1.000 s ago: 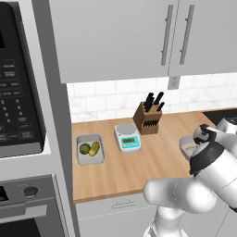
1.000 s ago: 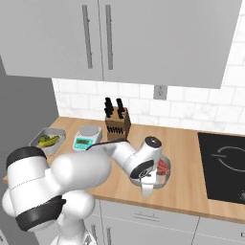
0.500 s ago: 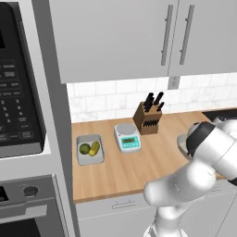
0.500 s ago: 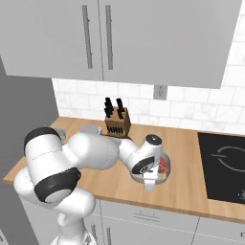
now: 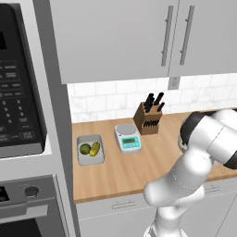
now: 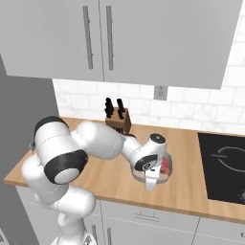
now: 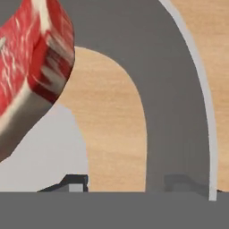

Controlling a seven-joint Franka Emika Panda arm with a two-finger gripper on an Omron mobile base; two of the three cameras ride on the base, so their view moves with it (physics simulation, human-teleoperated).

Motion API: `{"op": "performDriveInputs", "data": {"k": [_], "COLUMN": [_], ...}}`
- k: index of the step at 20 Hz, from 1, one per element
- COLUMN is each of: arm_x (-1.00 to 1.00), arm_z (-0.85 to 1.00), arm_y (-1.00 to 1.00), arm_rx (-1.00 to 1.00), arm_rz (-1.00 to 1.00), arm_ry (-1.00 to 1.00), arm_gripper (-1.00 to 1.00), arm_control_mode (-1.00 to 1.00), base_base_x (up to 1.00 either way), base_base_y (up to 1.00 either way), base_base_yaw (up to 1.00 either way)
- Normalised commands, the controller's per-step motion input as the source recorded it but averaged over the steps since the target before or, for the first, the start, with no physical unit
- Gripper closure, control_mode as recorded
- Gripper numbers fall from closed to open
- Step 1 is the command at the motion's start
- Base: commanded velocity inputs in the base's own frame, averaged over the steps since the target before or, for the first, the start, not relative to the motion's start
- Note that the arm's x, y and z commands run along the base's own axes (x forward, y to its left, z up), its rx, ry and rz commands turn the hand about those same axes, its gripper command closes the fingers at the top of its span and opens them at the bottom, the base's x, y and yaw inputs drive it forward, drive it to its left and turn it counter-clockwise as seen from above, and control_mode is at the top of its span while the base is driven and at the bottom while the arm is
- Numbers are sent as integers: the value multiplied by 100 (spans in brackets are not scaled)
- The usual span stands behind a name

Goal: Take the meat container that has the steak and place it on the second highest rack of the freezer. Then take the vegetable container that has the lime and cucumber and place it on the highest rack of the freezer.

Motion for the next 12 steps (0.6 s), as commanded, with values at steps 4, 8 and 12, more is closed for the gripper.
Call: {"op": "performDriveInputs", "data": {"k": [4,8,12], "arm_x": [-24,-71,-23], "arm_z": [-41,-28,-2], "arm_y": [-11,-23,-34], "arm_rx": [2,2,0], "arm_rz": [13,37,48], "arm_ry": [0,-3,-1], "arm_gripper": [100,100,100], "arm_control_mode": [-100,-100,-100], "base_base_x": [0,0,0], "base_base_y": [0,0,0], "base_base_yaw": [0,0,0]}}
